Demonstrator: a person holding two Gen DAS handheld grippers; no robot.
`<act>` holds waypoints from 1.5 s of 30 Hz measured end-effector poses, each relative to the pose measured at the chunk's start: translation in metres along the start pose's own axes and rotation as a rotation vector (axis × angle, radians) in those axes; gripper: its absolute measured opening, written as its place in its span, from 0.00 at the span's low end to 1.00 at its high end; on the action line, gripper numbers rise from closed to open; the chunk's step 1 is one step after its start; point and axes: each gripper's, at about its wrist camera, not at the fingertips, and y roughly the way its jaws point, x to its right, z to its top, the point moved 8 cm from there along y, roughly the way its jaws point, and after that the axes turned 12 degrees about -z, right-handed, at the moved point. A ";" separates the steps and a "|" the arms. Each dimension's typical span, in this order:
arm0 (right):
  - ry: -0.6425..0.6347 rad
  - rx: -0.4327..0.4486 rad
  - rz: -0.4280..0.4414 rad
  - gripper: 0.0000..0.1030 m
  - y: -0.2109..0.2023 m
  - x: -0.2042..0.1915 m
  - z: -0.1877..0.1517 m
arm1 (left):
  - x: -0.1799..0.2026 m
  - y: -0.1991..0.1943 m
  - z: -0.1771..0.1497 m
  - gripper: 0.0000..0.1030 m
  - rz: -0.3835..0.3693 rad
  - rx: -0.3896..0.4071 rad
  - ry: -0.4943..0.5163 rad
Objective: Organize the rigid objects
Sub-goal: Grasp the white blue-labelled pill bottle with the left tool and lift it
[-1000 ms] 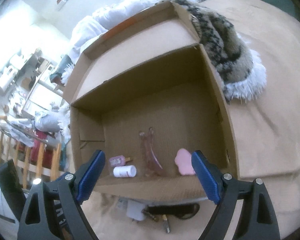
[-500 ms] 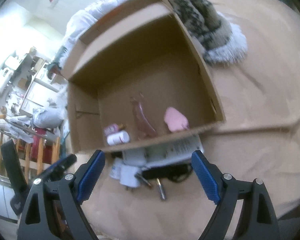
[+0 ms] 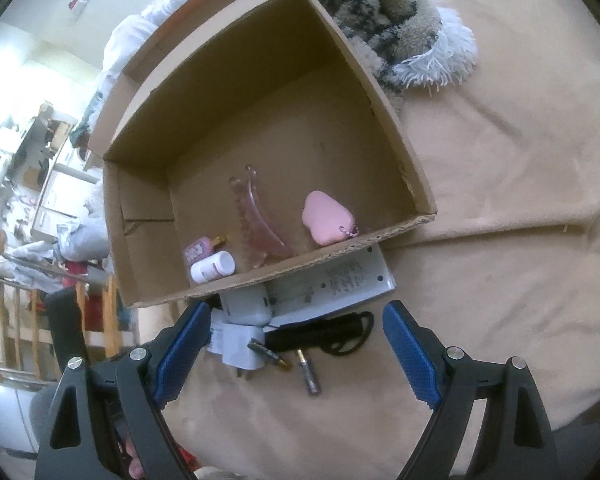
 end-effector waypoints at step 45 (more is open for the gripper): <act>-0.248 0.018 -0.438 0.63 0.097 -0.093 -0.031 | -0.031 -0.063 0.008 0.24 0.165 0.155 -0.081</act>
